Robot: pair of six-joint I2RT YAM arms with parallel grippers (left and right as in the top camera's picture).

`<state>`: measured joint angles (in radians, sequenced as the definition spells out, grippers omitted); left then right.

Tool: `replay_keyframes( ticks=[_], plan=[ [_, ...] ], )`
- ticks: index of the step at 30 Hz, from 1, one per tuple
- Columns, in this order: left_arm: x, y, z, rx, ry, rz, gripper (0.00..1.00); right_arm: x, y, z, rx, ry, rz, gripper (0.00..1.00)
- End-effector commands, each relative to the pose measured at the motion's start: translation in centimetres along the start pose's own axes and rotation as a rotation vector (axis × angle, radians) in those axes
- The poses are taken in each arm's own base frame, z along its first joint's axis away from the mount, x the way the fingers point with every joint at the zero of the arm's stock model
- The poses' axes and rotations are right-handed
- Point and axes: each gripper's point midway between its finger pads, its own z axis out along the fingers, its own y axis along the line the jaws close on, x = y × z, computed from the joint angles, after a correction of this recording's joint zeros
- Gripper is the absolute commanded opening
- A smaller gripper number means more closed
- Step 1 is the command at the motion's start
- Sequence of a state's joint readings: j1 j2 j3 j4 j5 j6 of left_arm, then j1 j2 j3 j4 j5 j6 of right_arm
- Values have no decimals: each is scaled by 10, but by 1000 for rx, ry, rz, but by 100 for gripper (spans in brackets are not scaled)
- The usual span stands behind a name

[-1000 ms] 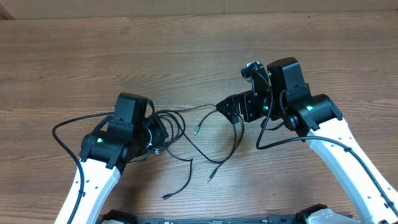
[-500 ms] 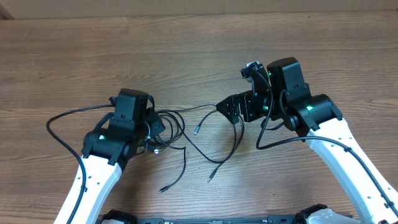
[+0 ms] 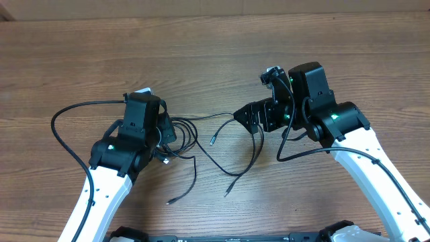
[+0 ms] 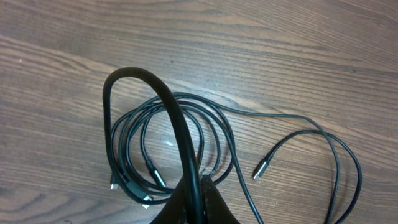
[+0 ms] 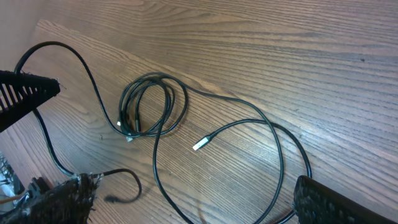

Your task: Untangle cables

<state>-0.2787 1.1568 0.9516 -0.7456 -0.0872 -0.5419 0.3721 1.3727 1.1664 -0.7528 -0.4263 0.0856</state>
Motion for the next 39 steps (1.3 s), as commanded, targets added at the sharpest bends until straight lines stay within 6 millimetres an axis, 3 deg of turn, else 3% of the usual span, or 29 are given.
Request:
replay_keyframes(
  ticks=[1, 18, 22, 32, 39],
  plan=[
    [-7, -6, -3, 28, -19, 80, 4, -7, 0, -2, 7, -17, -1, 100],
    [-19, -42, -19, 202, -39, 203, 4, -9, 1, -2, 1, -23, -3, 100],
    [-21, -43, -21, 203, -39, 203, 4, 10, 24, -4, -137, 67, 113, 100],
    [-19, -44, -21, 213, -31, 203, 4, 17, 88, -28, -530, 137, 122, 100],
    [-13, -47, -22, 233, -4, 204, 4, -2, 90, -30, -518, 87, 207, 100]
  ],
)
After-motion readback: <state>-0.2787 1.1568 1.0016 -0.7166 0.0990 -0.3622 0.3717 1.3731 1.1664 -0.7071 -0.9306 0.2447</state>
